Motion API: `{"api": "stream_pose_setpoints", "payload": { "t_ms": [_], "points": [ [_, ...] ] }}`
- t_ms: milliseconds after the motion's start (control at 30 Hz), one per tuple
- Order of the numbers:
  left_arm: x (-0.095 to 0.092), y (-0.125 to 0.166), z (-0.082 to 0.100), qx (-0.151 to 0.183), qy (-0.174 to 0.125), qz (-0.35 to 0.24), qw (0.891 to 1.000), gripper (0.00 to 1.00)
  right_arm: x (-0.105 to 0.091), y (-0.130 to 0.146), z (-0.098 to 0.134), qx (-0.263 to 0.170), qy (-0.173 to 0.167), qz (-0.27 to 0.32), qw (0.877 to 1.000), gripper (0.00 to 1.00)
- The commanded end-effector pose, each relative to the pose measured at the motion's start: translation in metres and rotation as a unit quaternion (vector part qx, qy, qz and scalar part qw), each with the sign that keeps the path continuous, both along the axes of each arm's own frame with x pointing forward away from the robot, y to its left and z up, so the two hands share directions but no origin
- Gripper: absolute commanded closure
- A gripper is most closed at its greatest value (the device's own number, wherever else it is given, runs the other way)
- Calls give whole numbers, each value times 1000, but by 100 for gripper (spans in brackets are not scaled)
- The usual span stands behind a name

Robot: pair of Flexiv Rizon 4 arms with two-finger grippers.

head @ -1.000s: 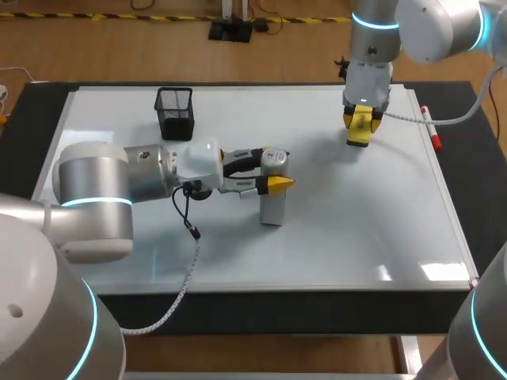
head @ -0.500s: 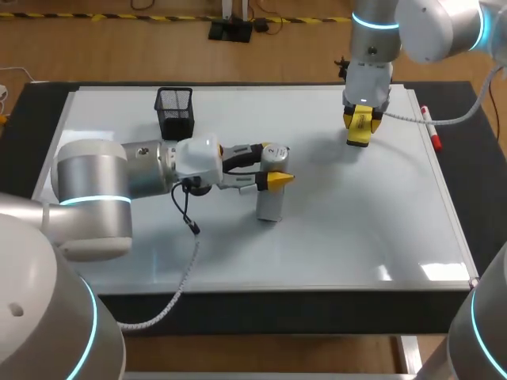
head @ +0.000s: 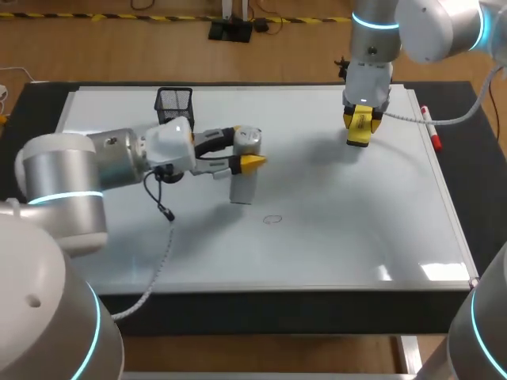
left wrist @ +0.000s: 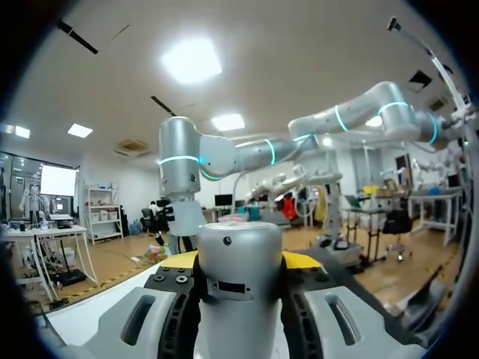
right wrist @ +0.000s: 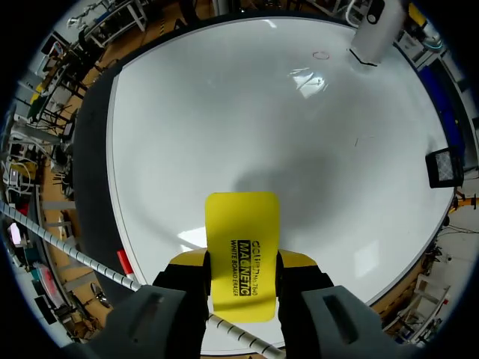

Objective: Pick up the inspection probe, press it on each red-marked spot on the whiteboard one by one, put down the probe, pick up the eraser, and wipe off all the red marks.

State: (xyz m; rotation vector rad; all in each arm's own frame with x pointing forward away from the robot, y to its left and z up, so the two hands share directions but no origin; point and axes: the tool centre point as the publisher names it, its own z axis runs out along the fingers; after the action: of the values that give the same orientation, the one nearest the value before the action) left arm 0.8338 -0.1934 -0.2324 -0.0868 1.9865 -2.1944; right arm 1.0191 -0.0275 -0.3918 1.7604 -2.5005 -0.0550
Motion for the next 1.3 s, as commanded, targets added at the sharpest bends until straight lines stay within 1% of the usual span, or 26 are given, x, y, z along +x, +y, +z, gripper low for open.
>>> {"api": "stream_pose_setpoints", "payload": {
  "t_ms": [33,133,167,200,267,300,367,400,467,533,567,700,733,867,967,1100,1300],
  "points": [
    [-4,30,13,0,2,15,1000,100,0,-1,1,-1,0,1,1000,100],
    [1,48,15,-1,1,31,1000,100,0,-1,1,-1,0,1,1000,100],
    [3,55,17,-9,0,34,999,100,0,-1,1,-1,0,1,1000,100],
    [5,63,18,-5,-1,41,999,100,0,-1,1,-1,0,1,1000,100],
    [8,76,20,-9,-1,49,999,100,0,-1,1,-1,0,1,1000,100],
    [10,83,21,-3,-1,54,999,100,0,-1,1,-1,0,1,1000,100],
    [13,95,23,-4,-1,63,998,100,0,-1,1,-1,0,1,1000,100],
    [16,103,24,-1,-1,66,998,100,0,-1,1,-1,0,1,1000,100],
    [20,117,24,-8,2,75,997,100,0,-1,1,-1,0,1,1000,100],
    [24,129,24,-5,2,81,997,100,0,-1,1,-1,0,1,1000,100],
    [26,136,24,-10,4,88,996,100,0,-1,1,-1,0,1,1000,100],
    [29,156,24,-14,3,99,995,100,0,-1,1,-1,0,1,1000,100],
    [30,160,24,-19,2,101,995,100,0,-1,1,-1,0,1,1000,100],
    [29,170,22,-19,0,105,994,100,0,-1,1,-1,0,1,1000,100],
    [28,176,20,-24,-10,110,994,100,0,-1,1,-1,0,1,1000,100],
    [27,185,18,-29,-14,114,993,100,0,-1,1,-1,0,1,1000,100],
    [26,186,18,-29,-15,114,993,100,0,-1,1,-1,0,1,1000,100]
  ]
}}
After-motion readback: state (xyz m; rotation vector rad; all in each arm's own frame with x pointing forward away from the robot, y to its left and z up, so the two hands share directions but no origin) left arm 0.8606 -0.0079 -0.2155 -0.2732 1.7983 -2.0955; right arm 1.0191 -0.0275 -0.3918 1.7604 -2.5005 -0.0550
